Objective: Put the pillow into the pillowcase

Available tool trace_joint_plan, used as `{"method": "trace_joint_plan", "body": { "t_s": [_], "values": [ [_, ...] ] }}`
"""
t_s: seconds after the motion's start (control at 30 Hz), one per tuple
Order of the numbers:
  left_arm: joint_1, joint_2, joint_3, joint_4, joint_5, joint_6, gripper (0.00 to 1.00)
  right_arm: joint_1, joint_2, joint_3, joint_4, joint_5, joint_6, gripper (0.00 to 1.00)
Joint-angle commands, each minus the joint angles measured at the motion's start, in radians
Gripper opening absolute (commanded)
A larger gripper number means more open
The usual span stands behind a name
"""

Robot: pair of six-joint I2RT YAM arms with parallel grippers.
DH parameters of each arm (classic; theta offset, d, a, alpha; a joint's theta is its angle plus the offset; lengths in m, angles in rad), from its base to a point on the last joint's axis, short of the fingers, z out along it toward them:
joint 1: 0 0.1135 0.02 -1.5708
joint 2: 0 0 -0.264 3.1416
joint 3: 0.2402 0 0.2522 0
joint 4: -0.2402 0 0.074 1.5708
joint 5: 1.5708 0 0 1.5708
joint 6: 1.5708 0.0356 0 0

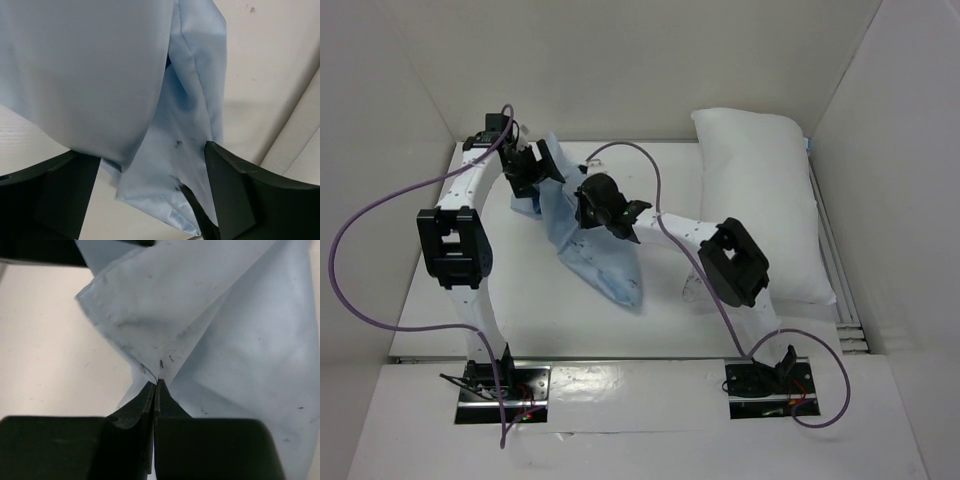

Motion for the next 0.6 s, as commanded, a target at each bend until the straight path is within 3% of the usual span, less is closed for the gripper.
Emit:
{"method": "trace_joint_plan", "body": {
  "t_s": [0.0,0.17,0.23,0.27,0.33,0.4,0.57],
  "values": [
    [0.007,-0.053,-0.032,0.053,0.016,-0.002,0.97,-0.015,-0.145,-0.053,0.111,-0.019,0.035,0.00],
    [0.007,-0.009,-0.043,0.071,0.016,-0.012,0.97,-0.076,-0.264,-0.169,0.123,-0.039,0.066,0.00],
    [0.007,0.010,-0.032,0.071,0.016,-0.012,0.88,-0.127,-0.330,-0.215,0.112,-0.049,0.078,0.00],
    [0.007,0.025,-0.032,0.071,0.016,-0.012,0.82,-0.147,-0.357,-0.234,0.112,-0.049,0.078,0.00],
    [0.007,0.037,-0.008,0.071,0.005,-0.012,0.46,-0.194,-0.412,-0.278,0.098,-0.049,0.078,0.00],
    [0.016,0.053,0.012,0.071,-0.016,-0.033,0.03,-0.271,-0.496,-0.349,0.071,-0.049,0.078,0.00],
    [0.077,0.045,0.086,0.044,-0.067,-0.074,0.00,-0.415,-0.612,-0.447,0.020,-0.089,0.069,0.00]
  ]
}}
